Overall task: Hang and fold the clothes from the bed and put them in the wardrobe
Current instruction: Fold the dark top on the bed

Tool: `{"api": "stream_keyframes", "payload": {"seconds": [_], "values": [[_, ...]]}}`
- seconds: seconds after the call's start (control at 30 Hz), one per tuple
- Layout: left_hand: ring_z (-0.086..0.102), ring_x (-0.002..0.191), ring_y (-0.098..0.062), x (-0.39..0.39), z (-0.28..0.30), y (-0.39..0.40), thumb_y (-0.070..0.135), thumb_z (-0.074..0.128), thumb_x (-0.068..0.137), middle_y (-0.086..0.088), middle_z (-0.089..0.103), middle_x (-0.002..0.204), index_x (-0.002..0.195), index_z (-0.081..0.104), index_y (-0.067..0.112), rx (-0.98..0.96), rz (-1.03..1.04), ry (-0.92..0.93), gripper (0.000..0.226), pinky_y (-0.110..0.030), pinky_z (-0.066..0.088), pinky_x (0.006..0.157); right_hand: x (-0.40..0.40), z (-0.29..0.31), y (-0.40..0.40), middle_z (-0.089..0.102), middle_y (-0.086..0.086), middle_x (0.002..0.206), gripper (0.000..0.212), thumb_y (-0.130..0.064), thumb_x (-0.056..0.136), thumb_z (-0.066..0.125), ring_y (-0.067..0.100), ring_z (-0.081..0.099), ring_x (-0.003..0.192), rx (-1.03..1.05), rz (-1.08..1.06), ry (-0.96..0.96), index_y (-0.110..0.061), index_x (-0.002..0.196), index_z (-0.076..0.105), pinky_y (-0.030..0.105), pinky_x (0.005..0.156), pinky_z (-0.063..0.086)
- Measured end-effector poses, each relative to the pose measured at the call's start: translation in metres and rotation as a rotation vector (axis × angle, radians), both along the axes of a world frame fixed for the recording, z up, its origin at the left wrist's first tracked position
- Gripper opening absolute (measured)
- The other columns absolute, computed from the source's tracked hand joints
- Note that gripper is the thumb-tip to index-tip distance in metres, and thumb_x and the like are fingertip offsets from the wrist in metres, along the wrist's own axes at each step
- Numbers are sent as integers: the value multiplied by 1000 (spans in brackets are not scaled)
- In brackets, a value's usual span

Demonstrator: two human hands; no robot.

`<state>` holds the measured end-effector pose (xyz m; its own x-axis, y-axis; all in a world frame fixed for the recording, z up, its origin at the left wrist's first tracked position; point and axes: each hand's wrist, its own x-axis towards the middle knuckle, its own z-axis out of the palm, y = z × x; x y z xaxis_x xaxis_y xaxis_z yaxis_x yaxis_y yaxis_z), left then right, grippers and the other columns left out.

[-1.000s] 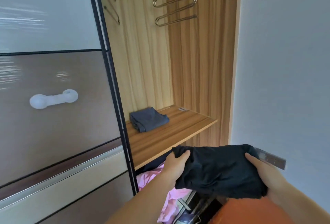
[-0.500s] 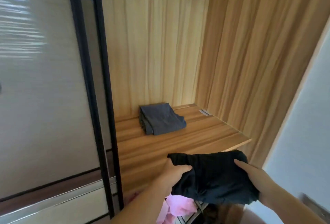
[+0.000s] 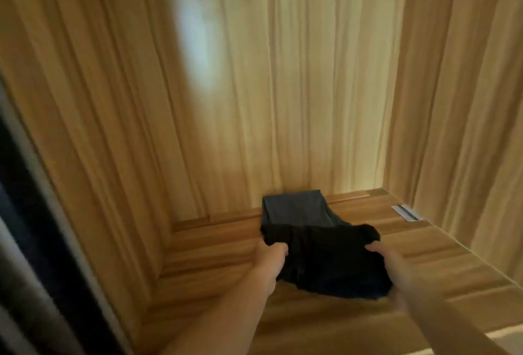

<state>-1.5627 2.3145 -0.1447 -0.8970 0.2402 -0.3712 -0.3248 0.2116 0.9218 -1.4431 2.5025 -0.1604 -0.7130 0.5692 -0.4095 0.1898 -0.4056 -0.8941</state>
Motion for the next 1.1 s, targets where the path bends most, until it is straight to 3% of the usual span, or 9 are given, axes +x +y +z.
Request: {"api": "stream_keyframes", "payload": {"seconds": [0.1,0.23,0.33,0.47,0.53,0.7,0.9,1.0,1.1], "values": [[53,114,-32,-45,-1,12,2,49,90,-13,52,129,137,43,13,-61,92,59,49,-42,48,95,-50,-5,20,66,16,103,31,-31,90,63,35,63,95,-11,65,44,-7,109,62,41,78,51],[56,84,-20,-80,-2,25,-11,40,92,-8,57,100,133,47,8,-13,97,132,45,-29,53,68,-108,1,45,65,4,97,29,-29,90,66,22,62,87,144,188,78,-13,114,62,33,68,48],[60,99,-27,-111,-5,35,-8,38,93,-12,60,114,135,45,17,14,103,138,50,-37,54,75,-144,6,69,61,1,90,12,-24,93,63,18,58,81,216,213,93,-15,100,60,31,66,45],[62,100,-30,-144,-2,51,-2,38,95,-11,58,119,131,42,33,107,184,43,50,-39,59,68,-190,3,99,64,7,108,28,-29,91,63,22,58,94,401,208,53,-13,114,62,35,88,45],[60,103,-26,-143,-8,56,14,40,101,-4,59,117,122,45,36,15,98,-76,31,-43,59,75,-201,-12,106,62,9,109,34,-29,95,58,22,55,96,643,256,-21,-9,122,59,34,89,43],[55,105,-20,-147,-56,58,7,38,98,0,52,127,140,31,40,-148,58,-13,55,-24,53,55,-209,-62,110,58,21,128,43,-29,102,43,38,54,117,849,304,-171,-3,135,50,40,103,40],[60,99,-27,-158,-76,60,-8,39,92,-2,57,106,141,40,28,-108,85,63,61,-44,58,84,-207,-59,107,60,22,122,41,-29,104,39,37,55,113,701,282,-199,-1,129,54,33,89,39],[60,101,-27,-156,-61,58,6,45,88,-6,58,114,137,38,30,-213,48,80,55,-43,58,82,-192,-46,109,59,18,125,47,-39,102,40,34,54,116,649,277,-220,-5,131,54,33,92,41],[58,109,-27,-151,-37,59,28,53,74,-8,58,125,138,43,23,-442,-12,330,65,-46,52,94,-170,-25,109,62,13,117,56,-51,94,52,31,56,111,690,260,-213,-8,129,56,32,91,42]]}}
